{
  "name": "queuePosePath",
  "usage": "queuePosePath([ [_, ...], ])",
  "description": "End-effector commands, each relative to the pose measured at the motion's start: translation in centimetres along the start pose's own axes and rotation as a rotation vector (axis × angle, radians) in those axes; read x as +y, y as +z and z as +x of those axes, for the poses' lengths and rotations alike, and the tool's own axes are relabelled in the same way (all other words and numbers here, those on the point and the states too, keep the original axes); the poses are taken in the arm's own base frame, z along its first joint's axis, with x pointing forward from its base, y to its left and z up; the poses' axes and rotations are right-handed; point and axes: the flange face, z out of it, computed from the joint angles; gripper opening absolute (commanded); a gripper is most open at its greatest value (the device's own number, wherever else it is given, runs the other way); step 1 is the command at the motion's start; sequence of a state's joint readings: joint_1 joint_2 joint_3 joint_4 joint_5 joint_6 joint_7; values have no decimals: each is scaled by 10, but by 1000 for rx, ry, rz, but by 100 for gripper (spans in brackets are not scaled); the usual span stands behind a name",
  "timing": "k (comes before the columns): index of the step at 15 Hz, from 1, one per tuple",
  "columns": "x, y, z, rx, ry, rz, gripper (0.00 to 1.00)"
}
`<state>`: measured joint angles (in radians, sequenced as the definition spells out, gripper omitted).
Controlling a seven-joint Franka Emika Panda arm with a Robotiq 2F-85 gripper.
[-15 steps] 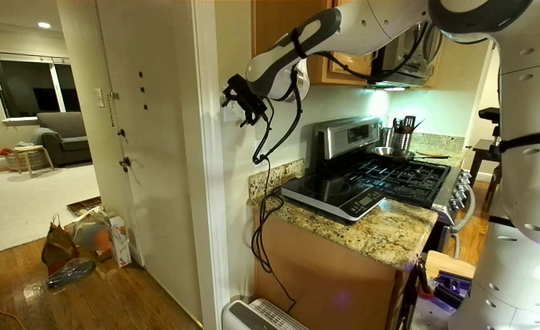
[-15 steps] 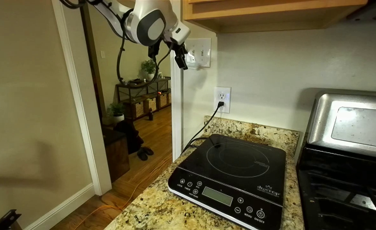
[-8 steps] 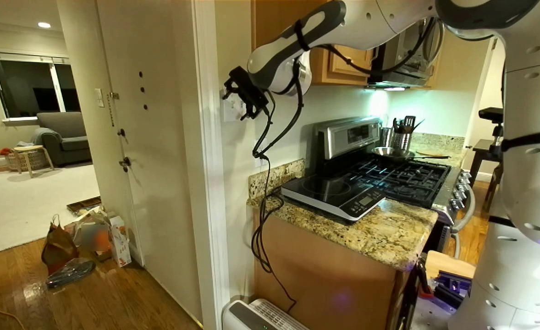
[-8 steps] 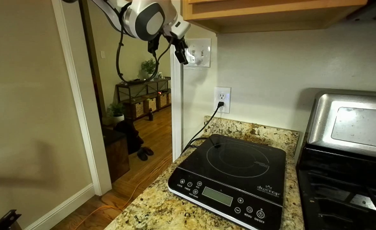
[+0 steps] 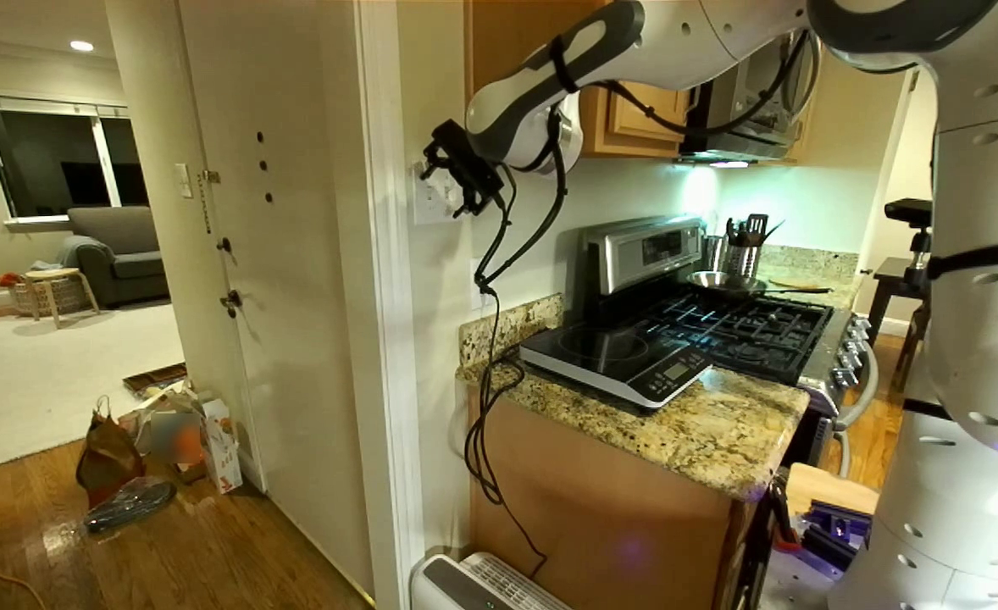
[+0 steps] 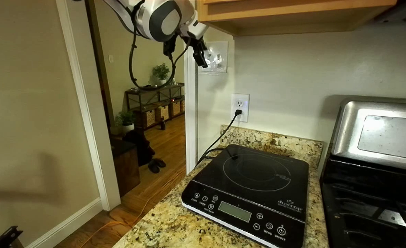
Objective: Turn off the left switch
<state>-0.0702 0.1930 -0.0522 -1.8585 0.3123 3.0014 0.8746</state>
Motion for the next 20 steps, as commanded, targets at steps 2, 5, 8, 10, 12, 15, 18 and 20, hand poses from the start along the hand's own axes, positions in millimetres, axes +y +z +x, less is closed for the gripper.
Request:
queuePosePath([
  [2,7,-8,13,23,5,-23,100],
  [5,10,-1,14,16,10,-41,100],
  [8,11,7,4,-14,-2,-58,100],
  [10,11,10,0,-28,-4,-68,100],
  [12,11,10,-1,-29,-5,-71,100],
  [15,13,12,-1,-31,-5,-78,100],
  [18,12,9,1,-26,-3,-69,100],
  [20,9,6,0,-28,-2,-59,100],
])
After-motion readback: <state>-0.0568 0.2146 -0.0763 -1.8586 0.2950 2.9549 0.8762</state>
